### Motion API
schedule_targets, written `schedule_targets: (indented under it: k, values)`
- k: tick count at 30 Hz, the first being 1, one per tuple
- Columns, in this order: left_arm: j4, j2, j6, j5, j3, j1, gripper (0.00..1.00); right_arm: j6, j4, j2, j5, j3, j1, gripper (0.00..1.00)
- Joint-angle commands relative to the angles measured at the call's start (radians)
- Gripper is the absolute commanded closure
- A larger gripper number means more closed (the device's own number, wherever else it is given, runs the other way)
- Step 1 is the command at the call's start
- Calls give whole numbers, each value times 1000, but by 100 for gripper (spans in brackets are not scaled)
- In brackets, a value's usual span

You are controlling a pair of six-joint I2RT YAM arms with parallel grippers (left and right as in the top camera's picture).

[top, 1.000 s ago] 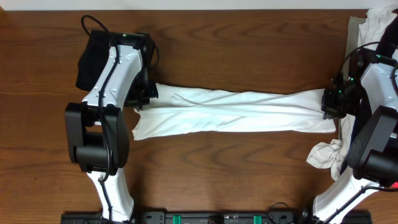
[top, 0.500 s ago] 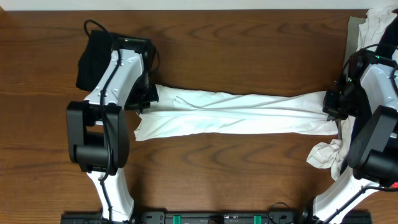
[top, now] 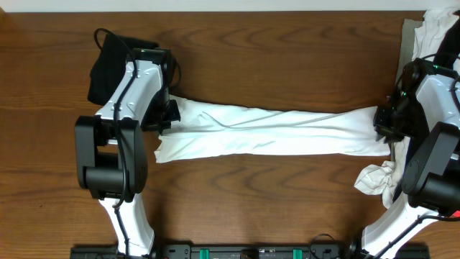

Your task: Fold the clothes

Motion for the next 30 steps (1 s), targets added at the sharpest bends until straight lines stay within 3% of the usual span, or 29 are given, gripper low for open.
schedule_targets:
  k: [1,2,3,9,14,18,20,22,24,30]
  values:
    - [-3,-14,-10,-37,-6,11,69,23,-1,-13,35,-11,-7,65]
    - [-3,-14,-10,-37,-6,11,53,23,0,-13,35,-11,-7,60]
    - [-3,-14,-10,-37,-6,11,46,23,0,-13,35,-11,-8,58]
    - [-44,-15,6,-37,89,11,46,21,-17,-13,6,60,-8,48]
    - [-113,-22,5,-20,290,11,46,-30,-105,-14,-167,213,-1,46]
    - [-108,-28,6,62,351,11,48,-56,-135,-14,-264,234,24,45]
    - [-102,-26,10,91,344,10,61,-55,-134,-14,-273,214,43,53]
    - [-85,-26,11,120,320,8,75,-55,-124,-14,-272,187,63,78]
    - [-56,-26,37,148,288,3,79,-55,-93,-14,-272,148,79,96]
    - [46,-26,36,148,166,-6,80,-55,50,-14,-273,-6,118,99]
